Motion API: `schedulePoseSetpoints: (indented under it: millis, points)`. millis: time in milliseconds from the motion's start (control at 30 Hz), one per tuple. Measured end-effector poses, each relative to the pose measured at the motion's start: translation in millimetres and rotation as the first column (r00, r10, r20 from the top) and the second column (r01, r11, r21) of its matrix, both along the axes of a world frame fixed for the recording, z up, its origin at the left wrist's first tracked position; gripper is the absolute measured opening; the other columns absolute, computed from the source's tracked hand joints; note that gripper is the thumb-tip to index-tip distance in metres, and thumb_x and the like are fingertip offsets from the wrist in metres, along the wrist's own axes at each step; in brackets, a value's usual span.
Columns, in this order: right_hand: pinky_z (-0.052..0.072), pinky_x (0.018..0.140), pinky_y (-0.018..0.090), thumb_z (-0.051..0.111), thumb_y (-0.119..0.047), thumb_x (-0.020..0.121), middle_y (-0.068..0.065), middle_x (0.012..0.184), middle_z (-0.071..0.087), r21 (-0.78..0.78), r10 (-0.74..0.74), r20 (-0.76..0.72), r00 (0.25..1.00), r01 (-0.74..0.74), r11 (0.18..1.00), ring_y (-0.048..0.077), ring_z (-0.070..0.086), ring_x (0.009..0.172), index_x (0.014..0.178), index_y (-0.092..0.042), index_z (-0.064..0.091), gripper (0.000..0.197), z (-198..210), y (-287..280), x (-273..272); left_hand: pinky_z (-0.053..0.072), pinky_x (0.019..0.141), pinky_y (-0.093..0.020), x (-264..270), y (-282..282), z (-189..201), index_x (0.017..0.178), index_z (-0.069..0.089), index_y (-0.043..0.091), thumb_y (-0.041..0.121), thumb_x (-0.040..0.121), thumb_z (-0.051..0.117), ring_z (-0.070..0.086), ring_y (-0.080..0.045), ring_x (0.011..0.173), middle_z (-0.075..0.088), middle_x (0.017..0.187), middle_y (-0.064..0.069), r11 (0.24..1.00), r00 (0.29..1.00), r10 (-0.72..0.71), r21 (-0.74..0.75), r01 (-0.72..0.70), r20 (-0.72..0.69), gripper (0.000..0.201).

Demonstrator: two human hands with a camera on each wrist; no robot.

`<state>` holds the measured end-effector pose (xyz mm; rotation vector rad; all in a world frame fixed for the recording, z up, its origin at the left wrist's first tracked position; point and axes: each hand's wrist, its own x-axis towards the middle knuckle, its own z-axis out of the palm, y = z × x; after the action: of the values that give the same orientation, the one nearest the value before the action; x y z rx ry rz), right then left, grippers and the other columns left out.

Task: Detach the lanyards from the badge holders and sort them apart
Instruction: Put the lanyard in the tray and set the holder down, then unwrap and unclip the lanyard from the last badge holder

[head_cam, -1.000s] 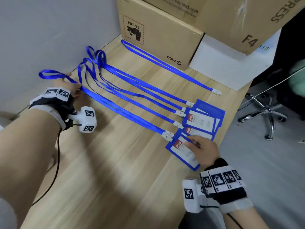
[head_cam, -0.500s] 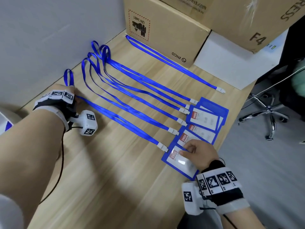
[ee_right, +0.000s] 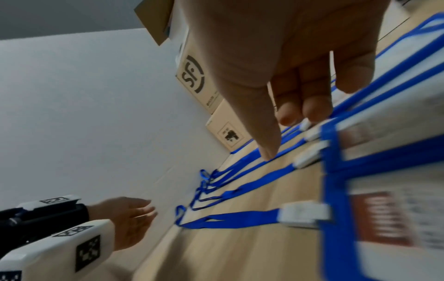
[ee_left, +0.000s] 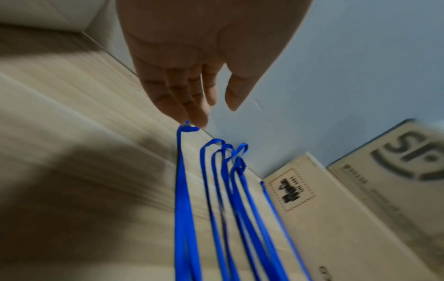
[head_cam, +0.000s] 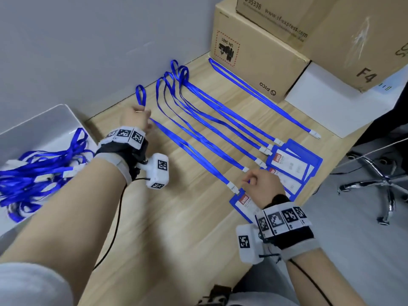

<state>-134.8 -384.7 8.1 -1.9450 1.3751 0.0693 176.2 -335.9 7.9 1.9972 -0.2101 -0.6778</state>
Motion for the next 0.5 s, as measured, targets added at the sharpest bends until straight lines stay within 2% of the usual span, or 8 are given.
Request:
schedulePoseSetpoints:
  millis: [100, 167, 233, 300, 367, 433, 500]
  points:
    - [0.048, 0.073, 0.033, 0.057, -0.014, 0.083, -0.008, 0.062, 0.047, 0.007, 0.078, 0.141, 0.987, -0.080, 0.997, 0.018, 0.054, 0.070, 0.081, -0.021, 0.060, 0.008, 15, 14, 37, 0.040, 0.050, -0.023, -37, 33, 19, 0.090, 0.055, 0.014, 0.014, 0.091, 0.048, 0.052, -0.013, 0.054, 0.057, 0.079, -0.002, 0.988, 0.996, -0.013, -0.157, -0.001, -0.089, 0.007]
    - [0.044, 0.071, 0.030, 0.060, -0.017, 0.081, -0.007, 0.060, 0.046, 0.002, 0.144, 0.215, 0.966, -0.148, 0.989, 0.013, 0.049, 0.064, 0.077, -0.023, 0.060, 0.008, 20, 29, 68, 0.038, 0.049, -0.019, -55, 63, 25, 0.081, 0.055, 0.019, 0.013, 0.092, 0.048, 0.051, -0.010, 0.053, 0.057, 0.075, 0.000, 0.973, 0.994, -0.017, -0.230, -0.010, -0.112, 0.015]
    - [0.040, 0.069, 0.025, 0.062, -0.017, 0.079, -0.009, 0.060, 0.045, 0.018, 0.222, 0.278, 0.935, -0.236, 0.971, 0.009, 0.046, 0.062, 0.073, -0.025, 0.058, 0.011, 21, 48, 101, 0.037, 0.050, -0.017, -70, 100, 28, 0.080, 0.055, 0.021, 0.010, 0.093, 0.046, 0.051, -0.004, 0.047, 0.057, 0.071, 0.001, 0.958, 0.992, -0.006, -0.286, -0.031, -0.129, 0.019]
    - [0.039, 0.069, 0.024, 0.063, -0.016, 0.078, -0.010, 0.059, 0.047, 0.051, 0.300, 0.318, 0.899, -0.332, 0.942, 0.009, 0.047, 0.063, 0.073, -0.025, 0.059, 0.011, 18, 74, 133, 0.036, 0.050, -0.017, -79, 143, 26, 0.080, 0.055, 0.021, 0.006, 0.093, 0.044, 0.050, 0.001, 0.043, 0.056, 0.070, 0.001, 0.941, 0.992, 0.058, -0.327, -0.092, -0.113, 0.022]
    - [0.044, 0.074, 0.027, 0.062, -0.014, 0.079, -0.010, 0.057, 0.048, 0.127, 0.360, 0.338, 0.870, -0.421, 0.898, 0.012, 0.050, 0.065, 0.074, -0.023, 0.060, 0.010, 12, 105, 162, 0.038, 0.051, -0.016, -80, 193, 16, 0.081, 0.056, 0.022, 0.004, 0.092, 0.045, 0.051, 0.002, 0.045, 0.057, 0.070, 0.001, 0.936, 0.978, 0.201, -0.282, -0.208, -0.056, 0.024]
    - [0.047, 0.080, 0.030, 0.060, -0.011, 0.080, -0.009, 0.059, 0.050, 0.233, 0.411, 0.350, 0.842, -0.503, 0.832, 0.014, 0.053, 0.068, 0.077, -0.020, 0.062, 0.010, 2, 139, 186, 0.045, 0.061, -0.021, -78, 244, 2, 0.086, 0.058, 0.021, 0.004, 0.089, 0.049, 0.058, -0.006, 0.061, 0.061, 0.076, 0.000, 0.910, 0.921, 0.386, -0.182, -0.372, 0.051, 0.019]
    - [0.047, 0.081, 0.033, 0.060, -0.009, 0.080, -0.008, 0.062, 0.053, 0.337, 0.456, 0.345, 0.821, -0.561, 0.756, 0.017, 0.055, 0.073, 0.082, -0.019, 0.064, 0.011, -12, 173, 204, 0.047, 0.082, -0.035, -73, 292, -17, 0.100, 0.059, 0.012, 0.001, 0.084, 0.053, 0.061, -0.025, 0.088, 0.064, 0.096, -0.011, 0.844, 0.827, 0.534, -0.061, -0.532, 0.174, 0.020]
